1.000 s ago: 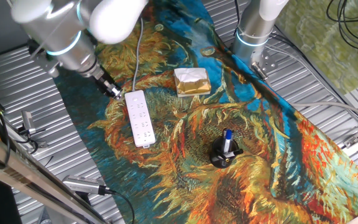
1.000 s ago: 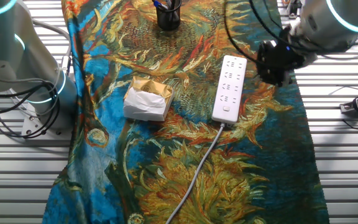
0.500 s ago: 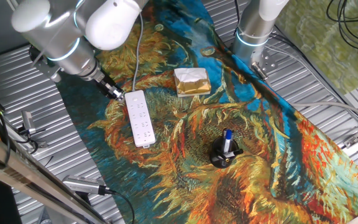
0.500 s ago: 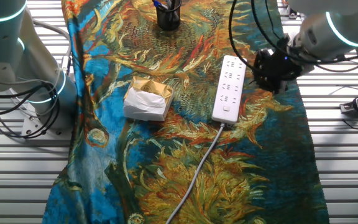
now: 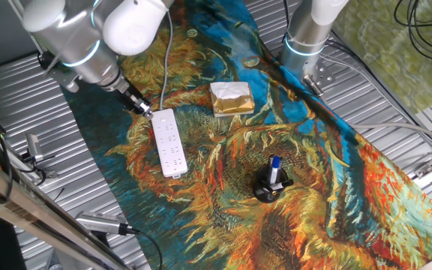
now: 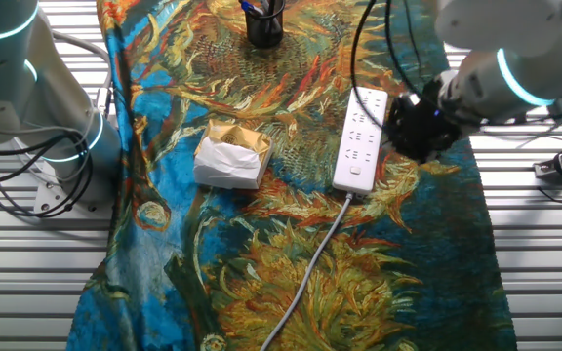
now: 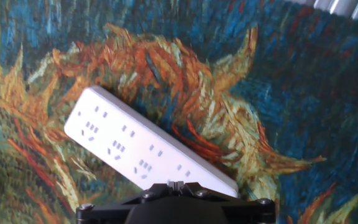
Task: Turn on the power strip by pressing the button
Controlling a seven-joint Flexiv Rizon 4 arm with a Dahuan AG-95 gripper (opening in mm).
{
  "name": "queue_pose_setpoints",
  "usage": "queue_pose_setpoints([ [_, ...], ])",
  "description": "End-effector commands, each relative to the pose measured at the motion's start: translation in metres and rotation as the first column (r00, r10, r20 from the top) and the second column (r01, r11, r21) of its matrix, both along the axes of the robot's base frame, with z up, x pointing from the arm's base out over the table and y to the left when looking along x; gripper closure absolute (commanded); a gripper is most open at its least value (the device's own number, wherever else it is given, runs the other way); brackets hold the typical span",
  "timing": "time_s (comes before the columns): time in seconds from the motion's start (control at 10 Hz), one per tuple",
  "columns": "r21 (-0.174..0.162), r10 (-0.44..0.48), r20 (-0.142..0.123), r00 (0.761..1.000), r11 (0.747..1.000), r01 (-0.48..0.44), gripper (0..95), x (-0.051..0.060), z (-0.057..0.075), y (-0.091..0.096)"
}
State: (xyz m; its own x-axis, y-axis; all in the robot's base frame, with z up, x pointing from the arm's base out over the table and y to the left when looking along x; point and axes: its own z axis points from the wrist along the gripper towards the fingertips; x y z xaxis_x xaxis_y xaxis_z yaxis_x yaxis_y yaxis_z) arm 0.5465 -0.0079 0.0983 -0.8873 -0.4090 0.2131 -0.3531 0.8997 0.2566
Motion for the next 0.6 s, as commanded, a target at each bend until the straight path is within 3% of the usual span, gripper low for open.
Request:
queue_pose_setpoints([
  [0.1,0.010,0.002,0.007,1.000,1.000,-0.002,95.0,-0.005,-0.009,-0.004],
  [0.3,0.021,-0.005,0.027,1.000,1.000,0.004,95.0,-0.015,-0.024,-0.008],
  [0.6,0.030,-0.009,0.049,0.999,1.000,0.007,95.0,-0.021,-0.039,-0.007],
])
